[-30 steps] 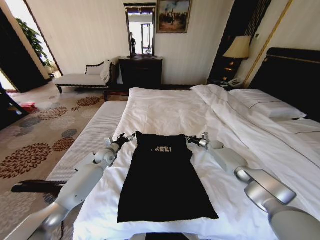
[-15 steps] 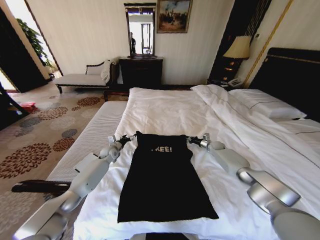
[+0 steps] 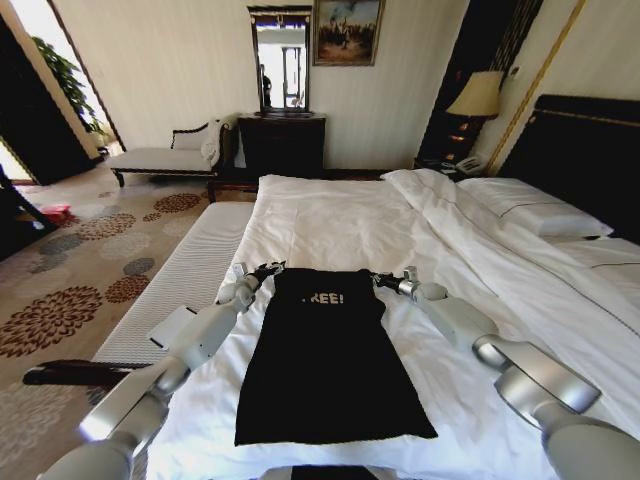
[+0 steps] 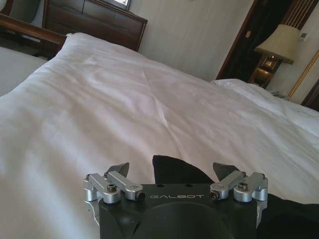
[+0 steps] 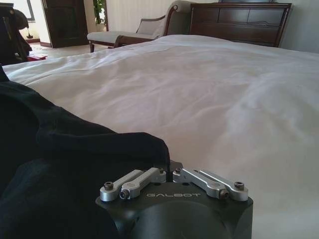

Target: Fold the clothes on the bed.

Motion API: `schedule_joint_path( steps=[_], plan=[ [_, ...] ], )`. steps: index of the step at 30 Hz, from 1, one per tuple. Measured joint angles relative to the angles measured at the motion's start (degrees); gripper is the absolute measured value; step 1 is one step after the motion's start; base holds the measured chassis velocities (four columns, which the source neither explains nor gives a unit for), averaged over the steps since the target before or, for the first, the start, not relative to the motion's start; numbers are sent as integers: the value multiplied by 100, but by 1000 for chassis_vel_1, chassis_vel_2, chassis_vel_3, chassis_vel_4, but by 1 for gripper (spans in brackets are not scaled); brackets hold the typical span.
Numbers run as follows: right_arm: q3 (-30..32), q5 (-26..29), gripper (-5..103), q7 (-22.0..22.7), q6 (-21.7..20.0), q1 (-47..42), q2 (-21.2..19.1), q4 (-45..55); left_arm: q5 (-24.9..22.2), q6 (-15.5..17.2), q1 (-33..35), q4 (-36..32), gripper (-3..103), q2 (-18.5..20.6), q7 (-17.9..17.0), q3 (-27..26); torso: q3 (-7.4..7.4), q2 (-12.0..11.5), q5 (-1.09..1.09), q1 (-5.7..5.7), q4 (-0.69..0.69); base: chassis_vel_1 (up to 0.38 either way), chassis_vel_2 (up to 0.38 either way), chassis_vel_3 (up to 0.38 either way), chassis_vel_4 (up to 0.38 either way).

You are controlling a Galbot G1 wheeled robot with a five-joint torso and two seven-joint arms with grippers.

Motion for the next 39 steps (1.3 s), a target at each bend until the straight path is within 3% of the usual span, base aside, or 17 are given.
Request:
schedule_joint_path(
  steps=[4, 7, 10, 11, 14, 22, 25, 28, 39],
  plan=[
    [-23, 0, 1, -7, -1, -8, -20, 16, -55, -63, -115, 176, 93, 7, 99, 204, 0, 0, 0, 0, 0, 0, 0, 0, 0],
    [-46, 7, 1, -1, -2, -8, -39, 17, -66, -108, -180, 271, 81, 18, 153, 342, 0, 0, 0, -1, 1, 0, 0, 0, 0],
    [-71, 7, 1, 1, -2, -8, -60, 23, -16, -156, -180, 306, 75, -13, 177, 347, -1, 0, -1, -1, 1, 0, 0, 0, 0],
    [-79, 7, 1, 2, -2, -15, -72, 32, 13, -187, -180, 319, 64, -38, 186, 347, 0, 0, -1, 0, 0, 0, 0, 0, 0],
    [-80, 5, 1, 4, -2, -31, -86, 45, 34, -221, -167, 323, 59, -77, 194, 332, 0, 0, -1, -1, 0, 0, 0, 0, 0],
    [-77, 16, 1, 26, -2, -45, -138, 107, 30, -235, -140, 349, 26, -114, 194, 309, -1, 0, -1, -1, 0, 0, 0, 0, 0],
    [-79, 20, 1, 32, -1, -50, -145, 126, 30, -235, -125, 341, 22, -115, 189, 306, 0, 0, -1, 0, 0, 0, 0, 0, 0],
    [-82, 24, 1, 44, -2, -66, -165, 187, 41, -237, -87, 274, 6, -100, 165, 274, 0, 0, -1, 0, -1, 0, 0, 0, 0],
    [-76, 254, 1, 194, -57, -121, -359, 759, -67, -262, -4, -342, 2, 240, 67, 82, 0, 0, -1, -1, -1, 0, 0, 0, 0]
  ],
)
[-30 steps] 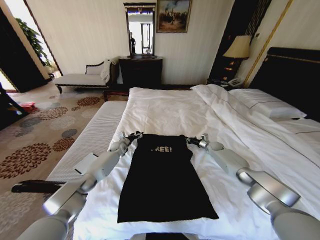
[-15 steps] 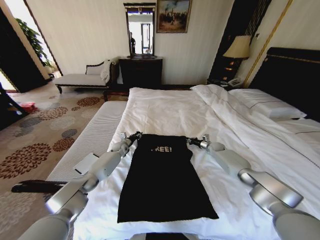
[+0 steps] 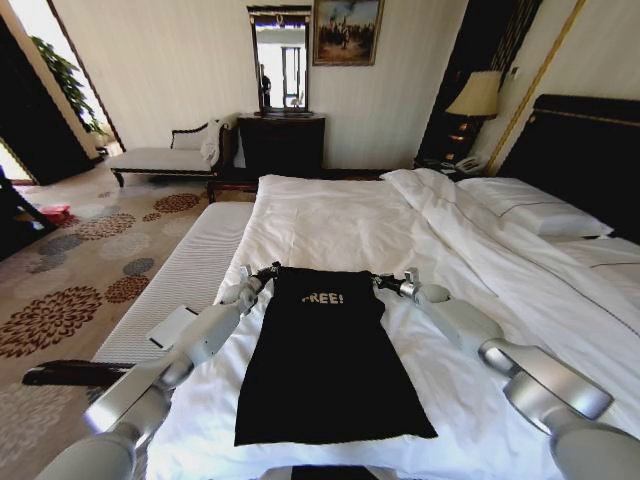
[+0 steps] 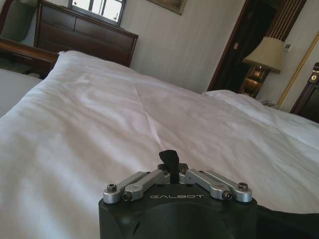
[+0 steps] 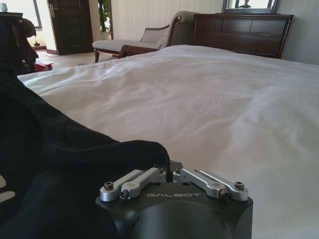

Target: Fold the clothes on the bed.

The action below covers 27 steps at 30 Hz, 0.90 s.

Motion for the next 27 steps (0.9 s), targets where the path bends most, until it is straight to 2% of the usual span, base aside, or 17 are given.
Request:
schedule_joint_path(
  steps=[3, 10, 13, 21, 27],
  plan=[
    [-2, 246, 1, 230, -108, 123, -156, 456, -197, 37, -45, -478, 2, 237, -89, -93, 0, 0, -1, 0, 2, 0, 0, 0, 0],
    [-7, 562, 1, 531, -205, 222, -424, 1171, -424, 133, -57, -1137, 2, 473, -221, -246, 0, 0, 0, 0, 2, 0, 0, 0, 0],
    [25, 758, 1, 730, -279, 307, -658, 1683, -547, 182, -144, -1504, 2, 577, -300, -335, 0, 0, 0, 0, 1, 0, 0, 0, 0],
    [-24, 1041, 1, 934, -412, 622, -930, 2099, -806, 219, -703, -1418, 2, 626, -349, -223, -1, 1, 0, 0, 0, 0, 0, 0, 0],
    [-355, 1268, 1, 940, -417, 1031, -793, 1509, -952, 208, -1340, -761, 2, 496, -248, 152, 0, 0, 1, 0, 0, 0, 0, 0, 0]
  ],
)
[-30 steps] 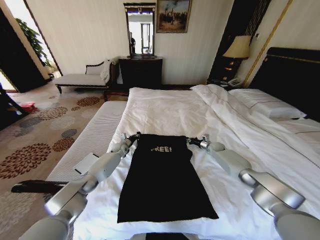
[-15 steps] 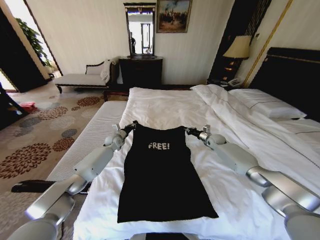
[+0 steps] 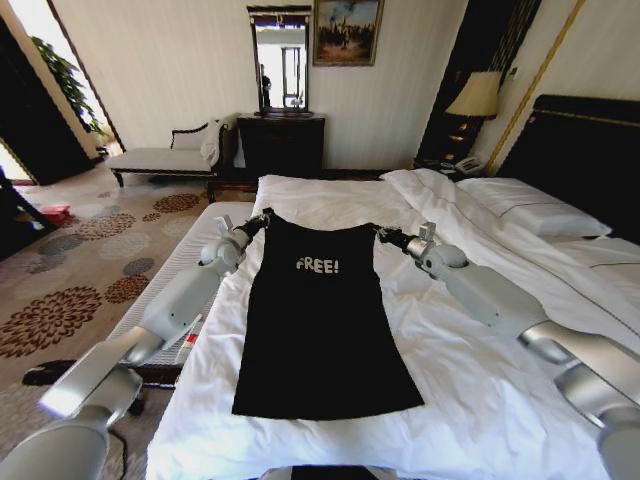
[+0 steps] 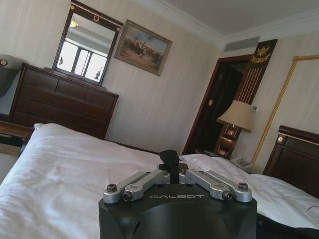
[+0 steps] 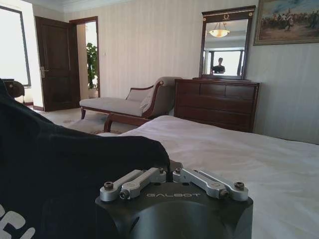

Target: Fold the clothes on the bed.

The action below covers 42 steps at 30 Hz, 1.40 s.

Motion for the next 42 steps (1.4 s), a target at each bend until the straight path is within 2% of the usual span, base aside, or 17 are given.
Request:
schedule_joint_path(
  steps=[8, 11, 14, 17, 21, 24, 28, 35, 40, 42],
  plan=[
    [-504, 43, 1, -185, 95, 546, 396, -950, -22, -123, -682, 881, 2, -334, 263, 475, 1, 0, -1, 1, 1, 0, 0, 0, 0],
    [-705, 10, 1, -267, 124, 845, 701, -1518, -37, -191, -1067, 1386, 2, -542, 436, 679, 0, 0, -1, 1, -2, 0, 0, 0, 0],
    [-801, -25, 1, -310, 142, 1007, 924, -1807, -47, -203, -1152, 1442, 2, -545, 481, 708, 1, 0, -1, 1, -4, 0, 0, 0, 0],
    [-886, -66, 1, -361, 168, 1185, 1256, -2153, -40, -213, -1230, 1487, 2, -540, 501, 667, 1, 0, -1, 1, 4, 0, 0, 0, 0],
    [-892, -97, 1, -356, 168, 1198, 1317, -2147, -16, -221, -1171, 1414, 2, -455, 498, 601, 0, 0, -1, 1, 4, 0, 0, 0, 0],
    [-883, -102, 1, -339, 168, 1165, 1257, -2038, 60, -229, -956, 1221, 2, -341, 486, 541, 0, 0, -3, 1, 4, 0, 0, 0, 0],
    [-765, -148, 1, -316, 188, 944, 1003, -1735, 377, -326, -470, 864, 2, -183, 415, 367, 0, 0, -3, 1, -3, 0, 0, 0, 0],
    [-411, -285, 1, -192, 232, 366, 504, -716, 532, -342, 186, -26, 2, 122, 226, 117, -1, 0, -1, 0, 0, 0, 0, 0, 0],
    [63, -462, 1, -71, 287, -177, 22, 333, 567, -347, 790, -1199, 2, 565, -4, -168, -1, 0, 0, 0, 1, 0, 0, 0, 0],
    [116, -486, 1, -61, 300, -244, -66, 485, 586, -357, 915, -1405, 2, 651, -32, -238, -1, 0, 0, 0, 0, 0, 0, 0, 0]
  ],
)
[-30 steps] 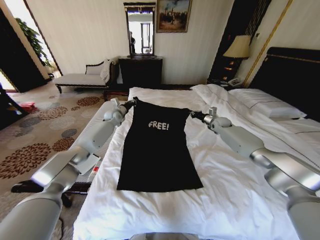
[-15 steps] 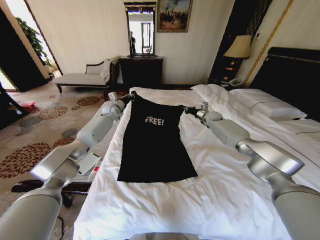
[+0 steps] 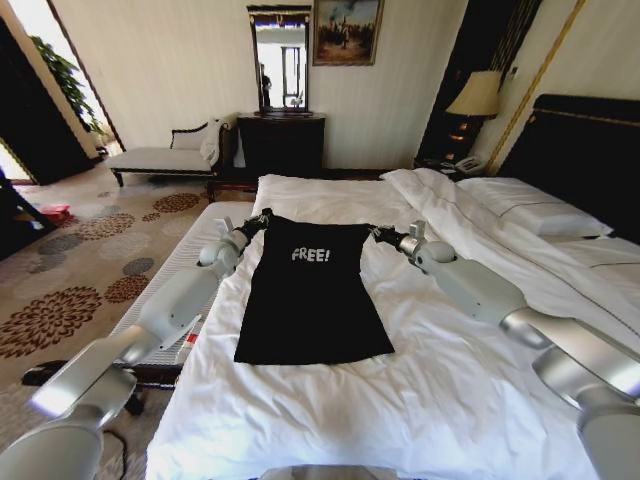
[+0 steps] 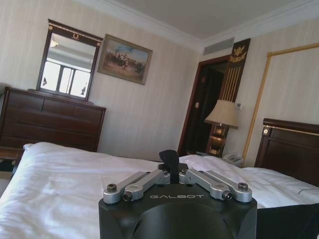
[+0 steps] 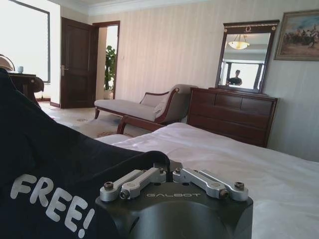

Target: Fold the clothes on the bed.

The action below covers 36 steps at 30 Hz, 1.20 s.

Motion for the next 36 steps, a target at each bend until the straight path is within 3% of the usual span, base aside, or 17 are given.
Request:
schedule_joint_path(
  steps=[5, 7, 10, 17, 36],
  plan=[
    [213, -97, 1, 24, 77, -257, -349, 587, 120, -61, 527, -684, 2, 357, -75, -283, -1, 0, -2, -1, 1, 0, 0, 0, 0],
    [525, -213, 1, -14, 223, -636, -704, 947, 259, -243, 1058, -1117, 2, 696, -115, -495, -1, 0, -1, -2, 3, 0, 0, 0, 0],
    [710, -303, 1, -72, 301, -876, -867, 1093, 359, -407, 1361, -1286, 2, 844, -114, -634, -1, 0, -3, -2, 1, 0, 0, 0, 0],
    [1846, -787, 1, -153, 450, -2415, -1347, 1891, 553, -586, 2431, -2001, 2, 1291, -73, -1186, 0, 0, 0, -2, -1, 0, 0, 0, 0],
    [3138, -1660, 1, 196, 772, -4728, -1415, 3106, 1546, -1072, 4807, -3225, 2, 1217, -135, -2305, 0, 0, -1, 0, 1, 0, 0, 0, 0]
  ],
)
